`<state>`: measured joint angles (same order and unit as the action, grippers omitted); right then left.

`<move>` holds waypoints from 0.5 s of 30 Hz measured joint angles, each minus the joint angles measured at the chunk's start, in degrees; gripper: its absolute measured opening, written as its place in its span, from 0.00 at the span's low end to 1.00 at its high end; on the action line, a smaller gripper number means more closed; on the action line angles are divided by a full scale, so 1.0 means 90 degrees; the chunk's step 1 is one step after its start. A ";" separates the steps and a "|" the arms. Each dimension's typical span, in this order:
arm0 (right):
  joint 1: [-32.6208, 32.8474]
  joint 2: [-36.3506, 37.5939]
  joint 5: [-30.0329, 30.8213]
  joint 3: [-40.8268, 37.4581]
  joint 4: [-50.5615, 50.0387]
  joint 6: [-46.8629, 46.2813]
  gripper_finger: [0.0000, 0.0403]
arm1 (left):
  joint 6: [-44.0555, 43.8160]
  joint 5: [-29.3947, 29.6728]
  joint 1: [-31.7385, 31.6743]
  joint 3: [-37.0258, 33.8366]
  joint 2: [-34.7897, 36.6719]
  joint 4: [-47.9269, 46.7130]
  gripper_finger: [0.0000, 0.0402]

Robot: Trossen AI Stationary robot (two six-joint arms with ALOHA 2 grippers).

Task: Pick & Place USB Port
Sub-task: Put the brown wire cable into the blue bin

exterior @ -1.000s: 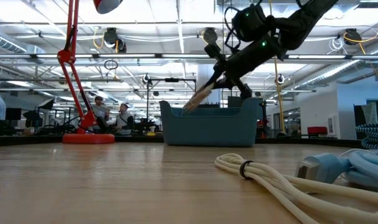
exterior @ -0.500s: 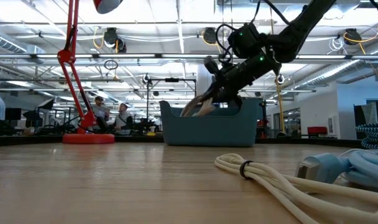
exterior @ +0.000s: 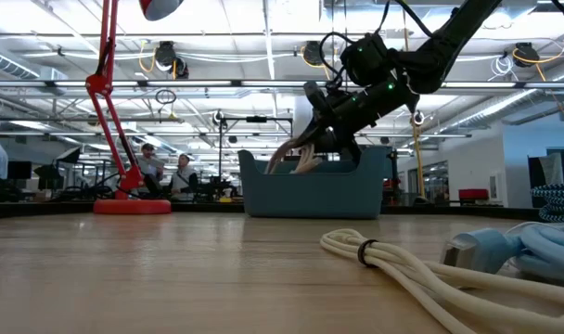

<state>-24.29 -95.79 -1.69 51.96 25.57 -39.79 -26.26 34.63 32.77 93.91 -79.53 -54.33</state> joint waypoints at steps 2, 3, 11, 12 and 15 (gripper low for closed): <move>0.0000 0.0000 -0.0001 0.0000 -0.0051 0.0024 0.23 | 0.0002 0.0000 0.0000 0.0000 0.0000 0.0002 0.34; -0.0001 0.0000 -0.0001 0.0000 -0.0080 0.0024 0.25 | 0.0002 0.0000 0.0000 0.0000 0.0000 0.0000 0.34; 0.0000 0.0000 0.0014 -0.0002 -0.0199 0.0106 0.41 | 0.0005 0.0000 0.0000 0.0000 0.0000 0.0000 0.34; -0.0008 0.0013 0.0040 -0.0002 -0.0208 0.0117 0.42 | 0.0005 -0.0002 0.0000 0.0000 0.0000 -0.0002 0.34; -0.0045 0.0146 0.0227 -0.0011 -0.0319 0.0208 0.42 | 0.0018 -0.0005 0.0000 0.0000 0.0000 -0.0004 0.34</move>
<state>-24.70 -94.48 0.35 51.87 22.70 -37.92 -26.10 34.59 32.77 93.91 -79.53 -54.36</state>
